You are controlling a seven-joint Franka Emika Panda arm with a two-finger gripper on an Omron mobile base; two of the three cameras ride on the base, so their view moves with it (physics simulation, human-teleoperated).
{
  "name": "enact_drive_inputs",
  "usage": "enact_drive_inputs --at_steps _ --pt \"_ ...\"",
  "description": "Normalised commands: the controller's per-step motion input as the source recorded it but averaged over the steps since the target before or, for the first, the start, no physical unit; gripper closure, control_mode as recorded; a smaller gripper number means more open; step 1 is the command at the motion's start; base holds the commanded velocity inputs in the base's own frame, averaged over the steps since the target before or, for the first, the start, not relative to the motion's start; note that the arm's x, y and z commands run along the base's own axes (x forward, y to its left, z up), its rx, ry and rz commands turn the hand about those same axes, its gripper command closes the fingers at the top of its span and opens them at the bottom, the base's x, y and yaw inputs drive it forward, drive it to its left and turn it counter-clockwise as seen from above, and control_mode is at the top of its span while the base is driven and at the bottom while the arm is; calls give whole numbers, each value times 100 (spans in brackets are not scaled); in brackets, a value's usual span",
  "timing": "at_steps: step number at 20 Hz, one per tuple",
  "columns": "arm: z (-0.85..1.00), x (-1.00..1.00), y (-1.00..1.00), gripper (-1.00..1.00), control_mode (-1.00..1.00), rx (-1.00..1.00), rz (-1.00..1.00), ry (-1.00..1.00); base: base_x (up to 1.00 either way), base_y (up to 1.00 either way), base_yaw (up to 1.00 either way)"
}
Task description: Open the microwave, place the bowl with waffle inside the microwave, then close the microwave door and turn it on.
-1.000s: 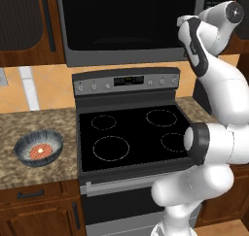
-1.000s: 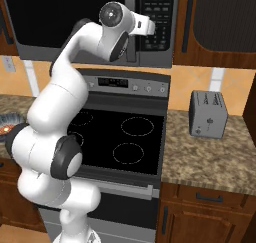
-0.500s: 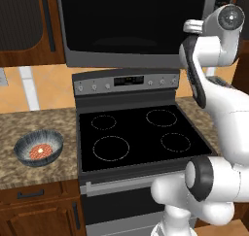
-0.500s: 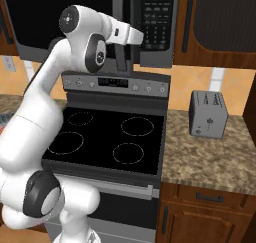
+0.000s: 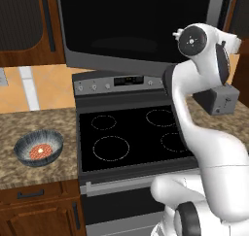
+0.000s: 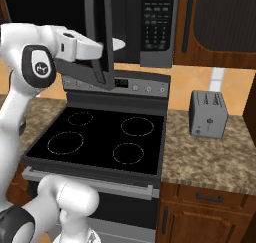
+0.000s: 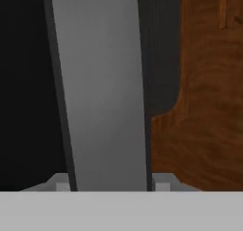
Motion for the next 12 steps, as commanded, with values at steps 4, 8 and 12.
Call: enact_drive_inputs --at_steps 4,8,12 --pt "-3 -100 47 100 -100 -6 6 -10 0 0 0" --pt "-3 -98 62 100 -100 -8 12 -7 0 0 0" --pt "-2 -100 66 100 -100 -10 14 -8 0 0 0"
